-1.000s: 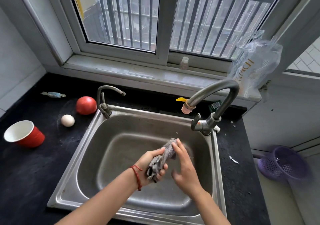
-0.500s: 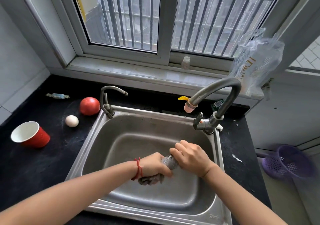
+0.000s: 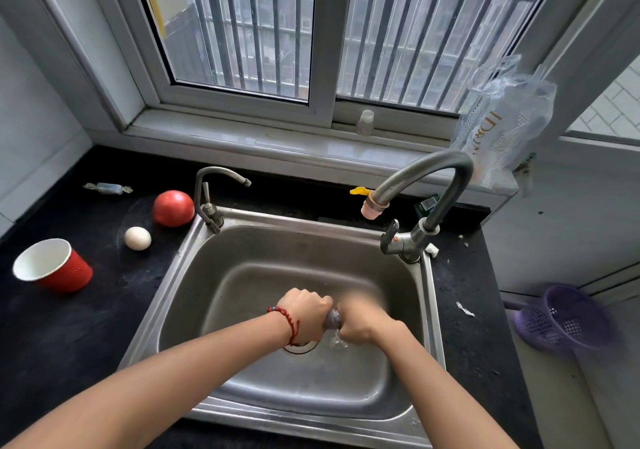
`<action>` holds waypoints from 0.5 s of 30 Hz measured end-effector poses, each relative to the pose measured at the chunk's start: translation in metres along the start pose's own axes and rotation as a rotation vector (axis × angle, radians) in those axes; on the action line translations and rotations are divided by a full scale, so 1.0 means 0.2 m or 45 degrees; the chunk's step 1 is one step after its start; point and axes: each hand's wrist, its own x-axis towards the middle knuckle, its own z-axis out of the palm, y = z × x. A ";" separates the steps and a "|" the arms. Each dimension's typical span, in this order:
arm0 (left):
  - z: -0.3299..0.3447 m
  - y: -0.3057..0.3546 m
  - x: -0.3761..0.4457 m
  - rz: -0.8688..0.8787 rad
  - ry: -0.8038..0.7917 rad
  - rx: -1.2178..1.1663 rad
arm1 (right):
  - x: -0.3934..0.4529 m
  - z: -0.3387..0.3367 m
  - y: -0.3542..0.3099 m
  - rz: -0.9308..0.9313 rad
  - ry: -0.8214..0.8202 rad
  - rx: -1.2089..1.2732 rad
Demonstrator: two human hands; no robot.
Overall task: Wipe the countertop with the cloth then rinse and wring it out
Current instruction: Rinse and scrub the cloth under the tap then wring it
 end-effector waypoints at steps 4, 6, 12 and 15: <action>0.03 0.00 -0.01 0.102 0.103 0.070 | 0.02 -0.03 0.03 0.075 -0.297 0.140; 0.06 -0.01 -0.02 0.254 0.331 0.151 | 0.02 -0.05 0.04 0.059 -0.430 0.242; 0.09 0.00 -0.07 0.336 0.330 0.161 | -0.01 -0.07 0.08 -0.020 -0.604 0.502; 0.07 -0.02 -0.08 0.071 0.373 -0.188 | 0.01 -0.03 0.08 -0.106 -0.297 0.481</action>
